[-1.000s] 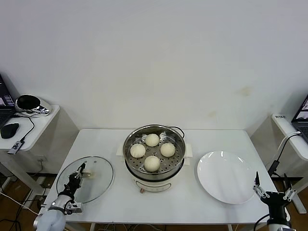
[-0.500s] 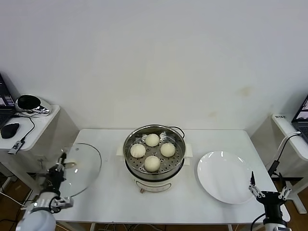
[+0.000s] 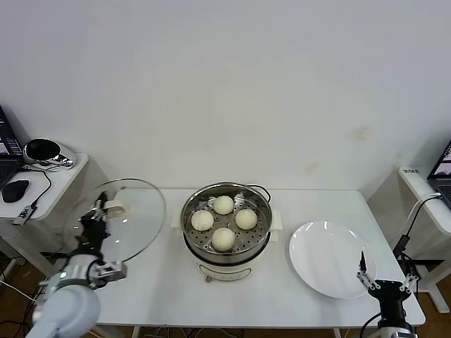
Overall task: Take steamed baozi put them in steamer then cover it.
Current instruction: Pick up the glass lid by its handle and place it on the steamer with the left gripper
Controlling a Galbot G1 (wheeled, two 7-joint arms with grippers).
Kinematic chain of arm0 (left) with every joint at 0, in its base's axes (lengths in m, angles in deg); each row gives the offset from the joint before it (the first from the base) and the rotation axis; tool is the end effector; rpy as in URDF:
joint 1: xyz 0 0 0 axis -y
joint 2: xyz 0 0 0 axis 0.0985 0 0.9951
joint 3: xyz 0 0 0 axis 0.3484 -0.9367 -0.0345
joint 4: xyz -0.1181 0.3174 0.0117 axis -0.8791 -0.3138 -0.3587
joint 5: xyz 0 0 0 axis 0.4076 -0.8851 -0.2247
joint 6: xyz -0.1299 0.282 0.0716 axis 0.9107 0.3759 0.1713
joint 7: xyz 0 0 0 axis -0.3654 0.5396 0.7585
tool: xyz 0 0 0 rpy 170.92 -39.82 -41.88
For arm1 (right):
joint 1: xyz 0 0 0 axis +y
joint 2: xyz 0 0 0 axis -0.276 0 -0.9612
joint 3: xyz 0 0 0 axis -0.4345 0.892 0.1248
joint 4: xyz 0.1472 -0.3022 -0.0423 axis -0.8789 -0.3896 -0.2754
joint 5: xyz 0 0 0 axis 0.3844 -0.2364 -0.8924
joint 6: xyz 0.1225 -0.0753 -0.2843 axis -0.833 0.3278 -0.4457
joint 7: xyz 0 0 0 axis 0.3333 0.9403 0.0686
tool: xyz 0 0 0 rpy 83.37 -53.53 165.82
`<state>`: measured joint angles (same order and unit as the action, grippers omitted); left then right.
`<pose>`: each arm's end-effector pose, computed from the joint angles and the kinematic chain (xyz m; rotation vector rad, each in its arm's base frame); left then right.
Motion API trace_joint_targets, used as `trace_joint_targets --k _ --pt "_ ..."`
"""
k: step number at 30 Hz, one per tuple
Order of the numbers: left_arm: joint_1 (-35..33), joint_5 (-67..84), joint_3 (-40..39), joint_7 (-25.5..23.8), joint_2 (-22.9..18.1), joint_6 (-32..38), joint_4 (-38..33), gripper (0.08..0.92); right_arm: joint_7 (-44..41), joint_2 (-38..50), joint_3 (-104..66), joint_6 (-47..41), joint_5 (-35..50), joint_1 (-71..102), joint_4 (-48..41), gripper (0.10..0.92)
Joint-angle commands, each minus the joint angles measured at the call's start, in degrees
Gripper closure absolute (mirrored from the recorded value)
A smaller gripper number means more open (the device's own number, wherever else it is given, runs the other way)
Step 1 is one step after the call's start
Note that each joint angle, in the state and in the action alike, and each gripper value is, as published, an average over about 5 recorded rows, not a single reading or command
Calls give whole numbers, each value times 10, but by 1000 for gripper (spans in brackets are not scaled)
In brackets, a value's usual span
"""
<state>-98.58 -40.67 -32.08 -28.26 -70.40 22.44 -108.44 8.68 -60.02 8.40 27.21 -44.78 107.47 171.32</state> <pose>0.2276 0.0938 -0.2167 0.1893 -2.2512 -2.1057 0.1089 -0.1242 -0.3362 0.3855 2.9882 -0.4473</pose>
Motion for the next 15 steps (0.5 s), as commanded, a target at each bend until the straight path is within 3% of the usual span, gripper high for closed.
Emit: trace_joint_targets --k 1,8,15 --pt "229 -53 -247 -88 -44 -93 16 850 3 -16 6 3 -17 -5 -6 203" --pt "274 -176 -315 -160 -144 -103 64 850 8 -31 17 4 -36 -17 -13 203" --pt "294 -219 -344 -175 -228 -101 121 850 10 -30 18 6 -37 -16 -13 203"
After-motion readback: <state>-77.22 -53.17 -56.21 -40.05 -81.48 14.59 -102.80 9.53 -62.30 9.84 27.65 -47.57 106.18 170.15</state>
